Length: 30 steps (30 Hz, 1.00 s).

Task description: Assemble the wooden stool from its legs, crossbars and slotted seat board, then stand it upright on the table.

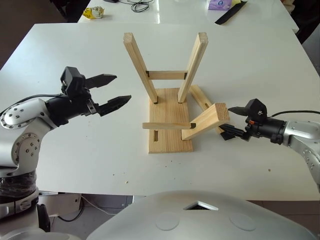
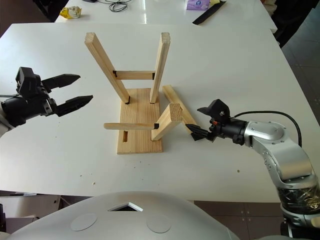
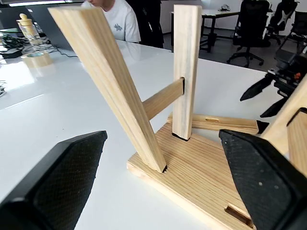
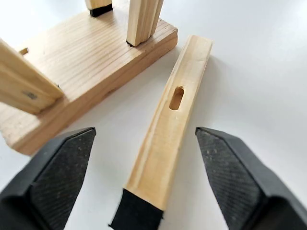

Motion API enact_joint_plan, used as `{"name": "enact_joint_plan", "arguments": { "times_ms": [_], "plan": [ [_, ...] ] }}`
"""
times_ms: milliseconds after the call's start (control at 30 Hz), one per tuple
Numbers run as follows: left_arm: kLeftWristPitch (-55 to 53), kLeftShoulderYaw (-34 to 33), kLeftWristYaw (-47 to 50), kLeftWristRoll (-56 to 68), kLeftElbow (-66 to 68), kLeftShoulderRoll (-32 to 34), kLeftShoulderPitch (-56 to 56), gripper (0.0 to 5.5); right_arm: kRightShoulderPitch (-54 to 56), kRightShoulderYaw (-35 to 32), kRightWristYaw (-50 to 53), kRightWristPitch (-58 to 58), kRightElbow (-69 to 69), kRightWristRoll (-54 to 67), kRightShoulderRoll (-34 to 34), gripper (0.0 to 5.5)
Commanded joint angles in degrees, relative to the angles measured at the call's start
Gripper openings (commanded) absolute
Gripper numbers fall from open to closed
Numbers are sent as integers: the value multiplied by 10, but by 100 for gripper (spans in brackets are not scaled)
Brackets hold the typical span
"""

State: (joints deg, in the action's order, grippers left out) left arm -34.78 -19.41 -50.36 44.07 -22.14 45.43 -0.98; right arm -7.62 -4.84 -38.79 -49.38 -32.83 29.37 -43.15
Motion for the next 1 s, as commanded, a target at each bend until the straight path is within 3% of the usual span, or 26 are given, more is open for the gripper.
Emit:
{"name": "enact_joint_plan", "arguments": {
  "times_ms": [33, 267, 633, 900, 1000],
  "plan": [
    [-11, -8, 39, 1, -1, -13, -14, 433, 7, -4, 66, -51, -14, 0, 34, 385],
    [-7, 8, 71, -7, -4, -30, -31, 433, 1, 50, 90, 8, 57, -80, 32, 385],
    [-9, 14, 92, -4, -8, -44, -47, 433, -15, 55, 90, -2, 60, -79, 59, 385],
    [0, 12, 123, -19, 12, -64, -76, 433, -32, 96, 93, 78, 149, -150, 58, 385],
    [0, 9, 132, -18, 17, -66, -85, 433, -42, 104, 86, 105, 163, -157, 55, 335]
  ]
}}
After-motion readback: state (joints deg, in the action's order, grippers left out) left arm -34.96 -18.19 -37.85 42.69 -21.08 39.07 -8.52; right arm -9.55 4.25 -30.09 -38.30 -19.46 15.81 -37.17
